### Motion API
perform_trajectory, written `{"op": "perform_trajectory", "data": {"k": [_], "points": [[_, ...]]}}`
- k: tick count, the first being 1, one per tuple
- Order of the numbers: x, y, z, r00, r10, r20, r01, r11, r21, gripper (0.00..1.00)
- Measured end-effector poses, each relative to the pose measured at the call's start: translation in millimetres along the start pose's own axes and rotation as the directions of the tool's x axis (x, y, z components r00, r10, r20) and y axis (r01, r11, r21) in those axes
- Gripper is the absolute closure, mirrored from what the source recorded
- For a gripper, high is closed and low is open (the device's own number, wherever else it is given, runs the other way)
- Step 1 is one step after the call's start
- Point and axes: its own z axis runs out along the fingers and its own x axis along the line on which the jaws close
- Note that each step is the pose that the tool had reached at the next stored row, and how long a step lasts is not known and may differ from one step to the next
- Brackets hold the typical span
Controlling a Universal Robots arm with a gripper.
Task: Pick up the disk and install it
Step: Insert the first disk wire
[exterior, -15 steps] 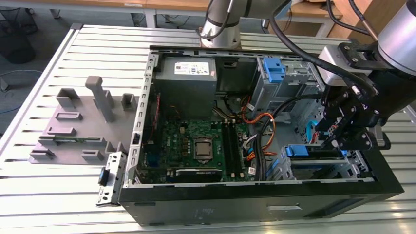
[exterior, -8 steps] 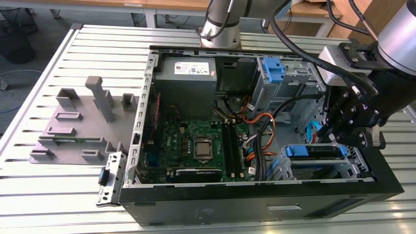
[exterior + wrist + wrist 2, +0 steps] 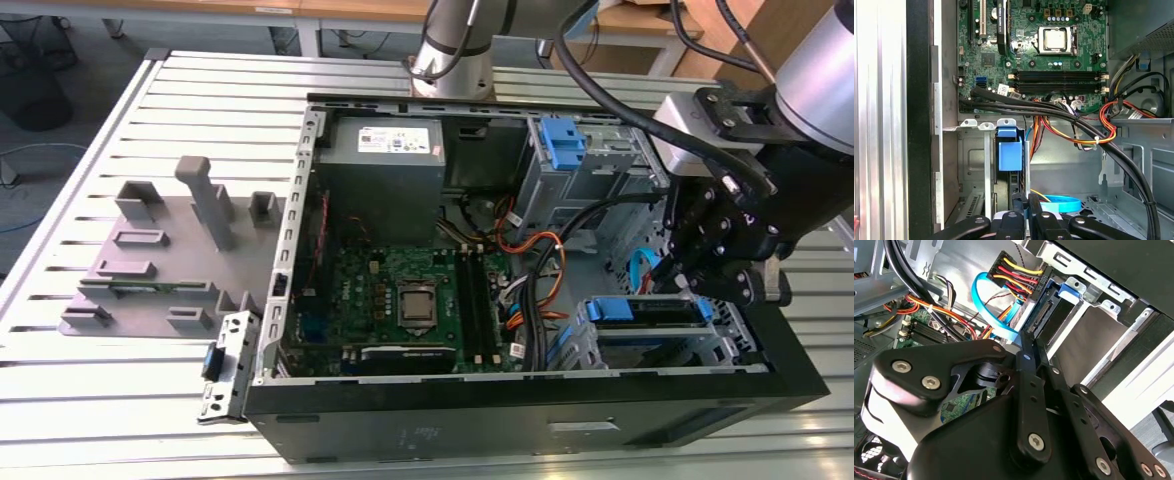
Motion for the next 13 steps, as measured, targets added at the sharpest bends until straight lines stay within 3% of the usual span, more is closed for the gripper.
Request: {"op": "perform_trajectory", "data": {"k": [7, 13], "points": [[0.1, 0.0, 0.2, 1.0000, -0.004, -0.0001, 0.004, 1.0000, -0.0005, 0.84], [0.4, -0.4, 2.1, 0.9994, -0.035, 0.0000, 0.035, 0.9994, -0.0018, 0.84]]}}
